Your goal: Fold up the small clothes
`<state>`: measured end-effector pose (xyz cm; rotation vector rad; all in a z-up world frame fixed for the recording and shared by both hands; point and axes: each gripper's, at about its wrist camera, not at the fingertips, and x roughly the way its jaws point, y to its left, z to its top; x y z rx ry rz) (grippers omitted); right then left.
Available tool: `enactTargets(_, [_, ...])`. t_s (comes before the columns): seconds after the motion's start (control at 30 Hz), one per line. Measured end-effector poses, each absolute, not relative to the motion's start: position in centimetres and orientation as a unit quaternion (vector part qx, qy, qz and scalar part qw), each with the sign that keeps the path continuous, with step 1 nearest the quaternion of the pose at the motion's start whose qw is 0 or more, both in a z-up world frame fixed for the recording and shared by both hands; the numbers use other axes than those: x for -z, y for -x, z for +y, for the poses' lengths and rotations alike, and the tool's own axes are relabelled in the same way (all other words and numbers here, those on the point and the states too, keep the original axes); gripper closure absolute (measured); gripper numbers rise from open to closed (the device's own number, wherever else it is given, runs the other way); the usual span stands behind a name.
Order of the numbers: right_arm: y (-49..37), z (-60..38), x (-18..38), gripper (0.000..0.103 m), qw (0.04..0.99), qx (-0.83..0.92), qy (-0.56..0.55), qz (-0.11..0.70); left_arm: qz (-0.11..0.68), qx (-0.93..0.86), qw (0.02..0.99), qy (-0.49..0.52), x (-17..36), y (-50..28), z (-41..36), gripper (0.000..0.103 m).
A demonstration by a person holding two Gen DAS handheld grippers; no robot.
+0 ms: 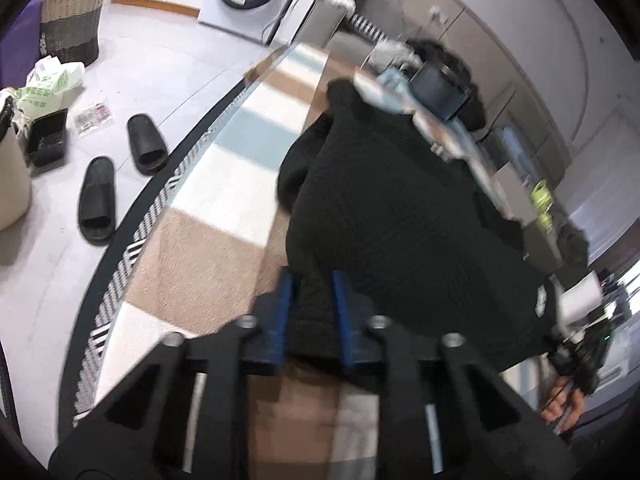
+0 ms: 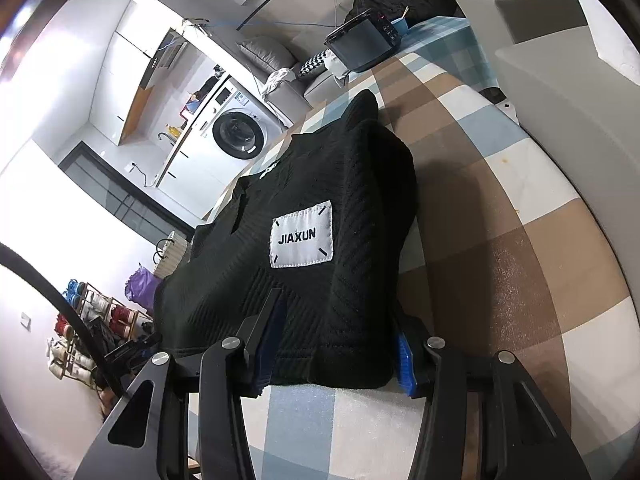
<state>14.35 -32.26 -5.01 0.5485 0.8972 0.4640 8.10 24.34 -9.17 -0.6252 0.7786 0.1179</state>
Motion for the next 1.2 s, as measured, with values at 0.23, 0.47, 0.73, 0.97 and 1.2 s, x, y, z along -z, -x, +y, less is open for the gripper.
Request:
enactTargets(0.23, [-14.5,-32.7,5.1,0.085,0.844,-0.197,-0.262,0.424,0.321,-0.057,0.901,0.288,6.7,-7.3,24.1,0.1])
enactTargets(0.47, [-15.6,-31.8,1.7,0.096,0.855,-0.235,-0.275,0.372,0.289,-0.05,0.915,0.279,3.5,-8.8,24.6,0.1])
enactTargets(0.73, [-21.4,-30.4,-3.0,0.097,0.882,-0.232,-0.285,0.296,0.264,-0.053,0.925,0.267,0.2,-15.1,26.4,0.1])
enactTargets(0.97, [-28.2,-30.7,-2.3,0.097,0.891,-0.147,-0.31,0.297,0.278,-0.074,0.921,0.264,0.2,-23.0,28.9,0.1])
enactTargets(1.2, [-32.2,-29.7,2.5,0.085,0.859,-0.095,-0.279,0.42,0.356,-0.091,0.898,0.242,3.8,-27.5,28.1,0.077])
